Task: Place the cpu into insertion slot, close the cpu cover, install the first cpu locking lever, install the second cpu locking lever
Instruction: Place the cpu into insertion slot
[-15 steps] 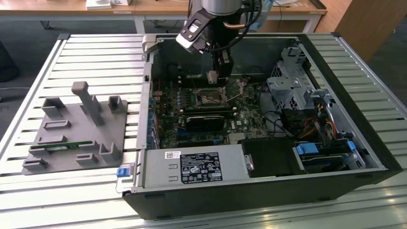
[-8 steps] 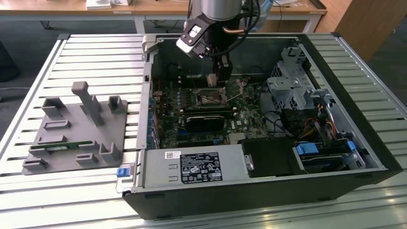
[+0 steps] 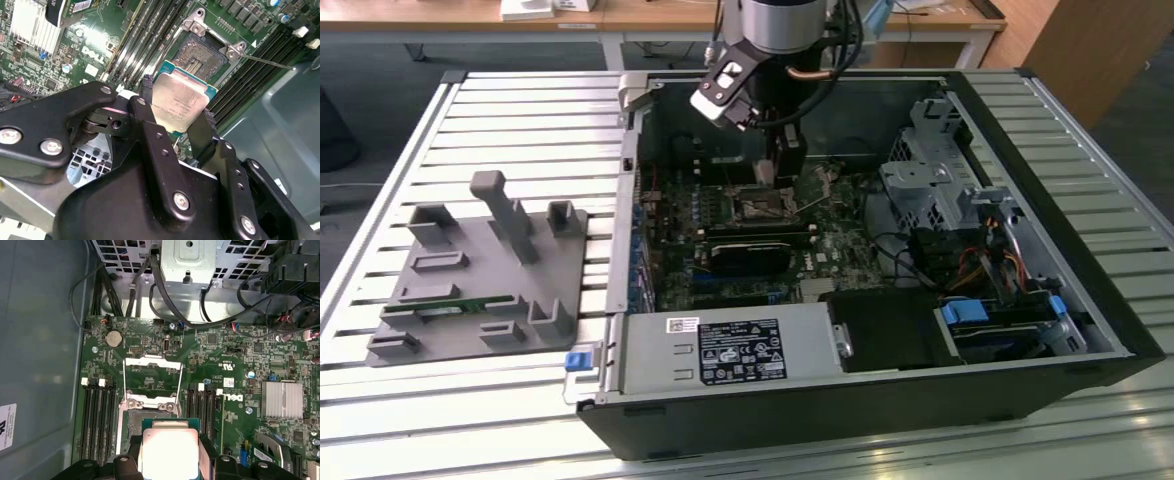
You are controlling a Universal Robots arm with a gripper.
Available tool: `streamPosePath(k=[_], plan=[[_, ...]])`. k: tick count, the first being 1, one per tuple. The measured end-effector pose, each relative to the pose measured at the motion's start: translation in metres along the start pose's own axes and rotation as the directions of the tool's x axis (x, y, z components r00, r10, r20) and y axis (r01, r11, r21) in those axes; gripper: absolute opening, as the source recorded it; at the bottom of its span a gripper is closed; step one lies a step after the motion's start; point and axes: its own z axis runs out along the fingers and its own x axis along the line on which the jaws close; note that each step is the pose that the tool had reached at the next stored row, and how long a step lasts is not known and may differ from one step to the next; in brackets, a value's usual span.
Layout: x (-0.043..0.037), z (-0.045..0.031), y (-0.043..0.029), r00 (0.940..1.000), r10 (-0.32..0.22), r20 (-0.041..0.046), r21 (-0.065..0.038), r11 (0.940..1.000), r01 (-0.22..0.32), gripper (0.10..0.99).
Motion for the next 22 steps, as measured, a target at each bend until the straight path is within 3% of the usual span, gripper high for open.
streamPosePath(k=[5,22], plan=[[-0.0001,0.0052,-0.0004,1.0000,0.000,0.0012,-0.010,1.0000,0.000,0.533],[-0.0002,0.0136,-0.0013,1.0000,0.000,0.0013,-0.009,1.0000,0.000,0.533]])
